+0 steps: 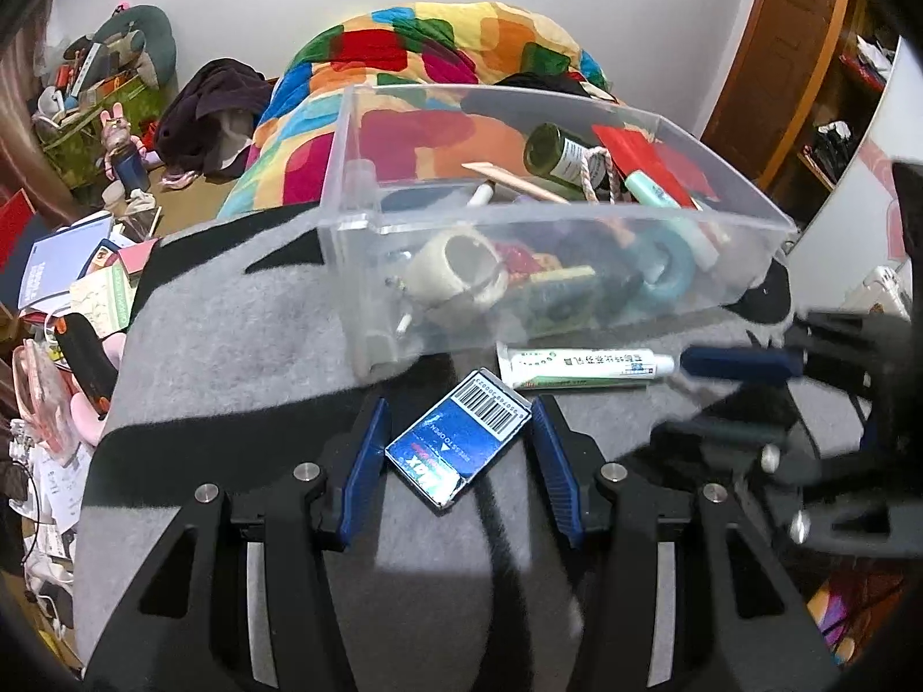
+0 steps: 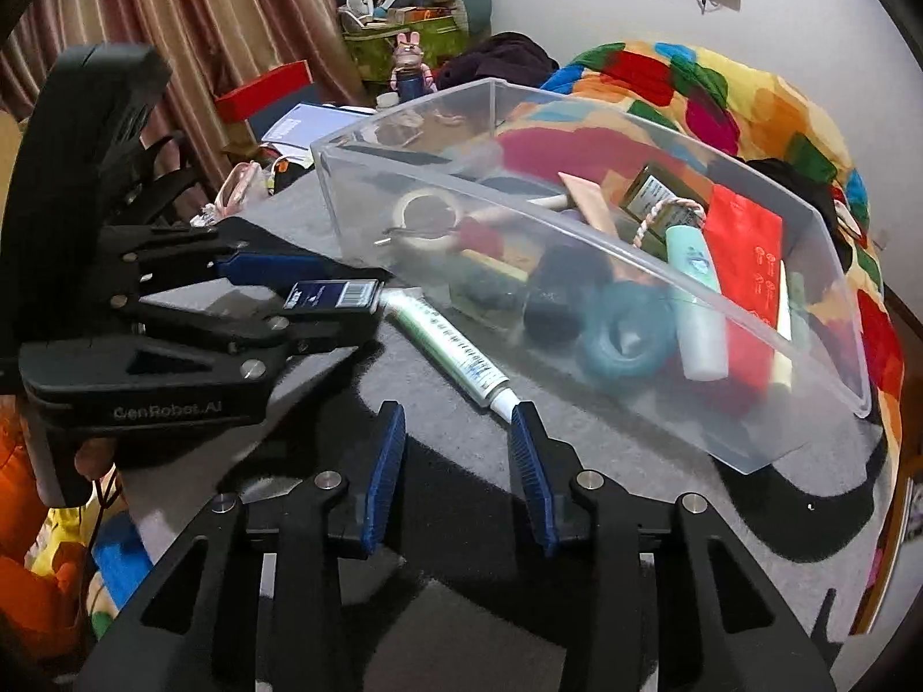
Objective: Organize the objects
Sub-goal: 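Grasp the blue card with the left tool while the right tool grasps the white tube, then carry the blue card and white tube into the clear box and release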
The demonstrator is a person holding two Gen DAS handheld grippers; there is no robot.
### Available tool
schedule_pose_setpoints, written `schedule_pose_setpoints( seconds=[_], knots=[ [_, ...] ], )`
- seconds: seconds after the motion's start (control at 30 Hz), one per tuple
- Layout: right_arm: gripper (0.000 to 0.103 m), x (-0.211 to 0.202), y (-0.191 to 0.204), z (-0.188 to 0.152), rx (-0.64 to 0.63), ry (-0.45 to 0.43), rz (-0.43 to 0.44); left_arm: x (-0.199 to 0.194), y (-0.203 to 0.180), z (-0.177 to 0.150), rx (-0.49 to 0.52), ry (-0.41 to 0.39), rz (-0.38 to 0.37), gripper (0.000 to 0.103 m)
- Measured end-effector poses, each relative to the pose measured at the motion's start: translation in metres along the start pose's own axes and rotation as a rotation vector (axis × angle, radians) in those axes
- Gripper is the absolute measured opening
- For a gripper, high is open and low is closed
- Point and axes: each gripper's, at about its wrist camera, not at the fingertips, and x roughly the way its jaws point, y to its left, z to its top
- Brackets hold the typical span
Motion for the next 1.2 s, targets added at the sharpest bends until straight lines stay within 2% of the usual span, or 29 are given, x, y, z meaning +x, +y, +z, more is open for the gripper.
schedule_pose_setpoints(
  seconds=[0.27,0.4,0.5,0.63,0.83,1.2],
  knots=[
    [0.037,0.019,-0.002,0.019,-0.012,0.039,-0.067,-0.013,-0.003,-0.022,0.069,-0.012,-0.027,0.050],
    [0.039,0.028,0.001,0.027,-0.027,0.058,-0.038,-0.016,-0.009,-0.028,0.117,-0.021,-0.062,0.050],
    [0.039,0.036,0.002,0.031,-0.021,0.073,-0.009,-0.016,-0.015,-0.031,0.139,-0.025,-0.058,0.050],
    [0.027,0.032,0.002,0.027,-0.005,0.060,0.018,-0.015,-0.015,-0.032,0.133,-0.031,-0.057,0.050],
    [0.015,0.014,0.008,0.013,0.006,0.022,0.041,-0.019,-0.011,-0.031,0.096,-0.043,-0.052,0.050],
    [0.014,-0.022,0.001,-0.008,0.080,-0.051,0.046,-0.045,-0.016,-0.016,0.074,-0.123,-0.051,0.051]
  ],
)
